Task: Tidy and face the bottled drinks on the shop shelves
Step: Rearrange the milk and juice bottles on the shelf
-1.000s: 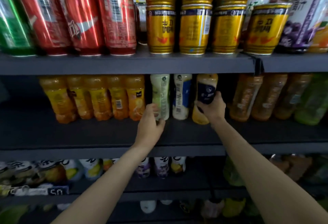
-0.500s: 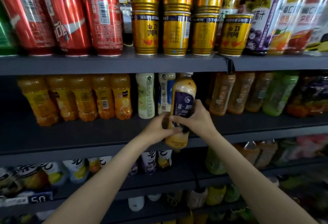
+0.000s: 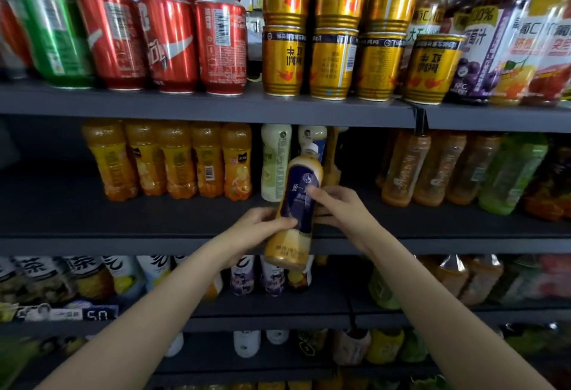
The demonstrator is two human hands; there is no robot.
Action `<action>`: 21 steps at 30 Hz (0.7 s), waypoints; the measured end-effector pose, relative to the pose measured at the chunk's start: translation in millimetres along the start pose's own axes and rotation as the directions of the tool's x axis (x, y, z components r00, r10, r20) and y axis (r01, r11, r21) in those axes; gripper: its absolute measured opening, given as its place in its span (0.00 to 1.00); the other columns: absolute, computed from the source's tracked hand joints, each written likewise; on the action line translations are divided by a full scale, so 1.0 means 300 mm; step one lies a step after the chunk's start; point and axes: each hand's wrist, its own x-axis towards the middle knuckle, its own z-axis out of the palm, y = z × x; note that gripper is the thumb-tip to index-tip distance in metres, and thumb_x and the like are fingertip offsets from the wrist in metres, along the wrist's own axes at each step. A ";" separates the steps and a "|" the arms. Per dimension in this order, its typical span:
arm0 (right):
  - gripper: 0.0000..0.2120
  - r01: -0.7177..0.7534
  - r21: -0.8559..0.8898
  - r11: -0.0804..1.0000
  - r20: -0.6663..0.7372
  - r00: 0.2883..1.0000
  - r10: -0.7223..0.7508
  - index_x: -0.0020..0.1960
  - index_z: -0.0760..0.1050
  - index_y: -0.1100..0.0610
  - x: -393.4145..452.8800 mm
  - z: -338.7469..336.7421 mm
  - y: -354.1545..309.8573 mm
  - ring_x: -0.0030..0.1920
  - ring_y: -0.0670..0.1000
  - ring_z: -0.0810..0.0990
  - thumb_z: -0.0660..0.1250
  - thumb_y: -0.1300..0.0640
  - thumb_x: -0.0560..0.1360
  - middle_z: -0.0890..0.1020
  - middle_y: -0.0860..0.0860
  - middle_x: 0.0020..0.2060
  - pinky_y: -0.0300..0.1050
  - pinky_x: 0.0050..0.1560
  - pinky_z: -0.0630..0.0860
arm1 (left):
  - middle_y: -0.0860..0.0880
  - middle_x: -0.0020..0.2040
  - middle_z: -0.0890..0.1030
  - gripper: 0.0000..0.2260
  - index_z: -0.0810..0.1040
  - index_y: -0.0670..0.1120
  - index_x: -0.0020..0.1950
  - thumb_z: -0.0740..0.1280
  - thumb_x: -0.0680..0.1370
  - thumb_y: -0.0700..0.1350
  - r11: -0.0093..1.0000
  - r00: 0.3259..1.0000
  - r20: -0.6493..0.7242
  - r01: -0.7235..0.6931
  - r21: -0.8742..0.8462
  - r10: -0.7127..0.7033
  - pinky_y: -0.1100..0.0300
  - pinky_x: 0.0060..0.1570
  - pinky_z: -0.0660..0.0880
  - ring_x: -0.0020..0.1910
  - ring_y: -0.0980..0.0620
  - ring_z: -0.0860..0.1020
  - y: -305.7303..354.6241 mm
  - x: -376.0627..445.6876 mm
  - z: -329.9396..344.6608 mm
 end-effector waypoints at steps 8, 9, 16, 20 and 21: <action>0.37 -0.048 -0.096 0.994 -0.224 0.974 0.025 0.56 0.75 0.57 -0.009 0.156 -0.002 0.50 0.52 0.81 0.78 0.39 0.53 0.82 0.52 0.49 0.54 0.52 0.80 | 0.50 0.56 0.76 0.28 0.68 0.47 0.66 0.72 0.70 0.55 0.720 0.898 -0.238 -0.115 0.684 0.369 0.56 0.51 0.72 0.55 0.50 0.75 -0.026 -0.054 -0.002; 0.38 -0.045 -0.076 0.996 -0.245 0.969 0.026 0.56 0.75 0.57 -0.016 0.157 -0.009 0.50 0.52 0.81 0.79 0.40 0.52 0.82 0.53 0.49 0.54 0.52 0.80 | 0.51 0.57 0.75 0.29 0.68 0.47 0.66 0.73 0.70 0.55 0.736 0.894 -0.229 -0.147 0.661 0.385 0.57 0.53 0.72 0.56 0.51 0.74 -0.027 -0.059 -0.009; 0.18 -0.035 0.496 0.868 -0.195 0.969 0.151 0.59 0.72 0.63 -0.070 0.058 -0.067 0.50 0.55 0.81 0.72 0.60 0.72 0.81 0.59 0.51 0.51 0.50 0.79 | 0.49 0.59 0.76 0.26 0.70 0.48 0.65 0.72 0.69 0.49 0.992 0.998 -0.057 -0.031 -0.122 0.024 0.57 0.55 0.77 0.56 0.51 0.77 0.030 -0.108 -0.069; 0.23 -0.084 0.535 0.841 -0.145 0.971 0.190 0.66 0.68 0.63 -0.099 0.019 -0.106 0.51 0.58 0.79 0.70 0.58 0.74 0.77 0.62 0.58 0.54 0.48 0.78 | 0.53 0.57 0.73 0.27 0.70 0.50 0.65 0.75 0.69 0.49 0.898 0.901 -0.247 -0.257 0.358 0.357 0.65 0.51 0.70 0.56 0.55 0.72 0.072 -0.106 -0.014; 0.22 -0.115 0.533 0.838 -0.137 0.966 0.220 0.65 0.68 0.61 -0.108 0.016 -0.115 0.50 0.59 0.79 0.70 0.58 0.74 0.77 0.63 0.58 0.54 0.44 0.78 | 0.53 0.57 0.71 0.28 0.70 0.51 0.64 0.76 0.68 0.49 0.829 0.853 -0.253 -0.304 0.469 0.456 0.63 0.52 0.68 0.56 0.56 0.70 0.081 -0.107 -0.004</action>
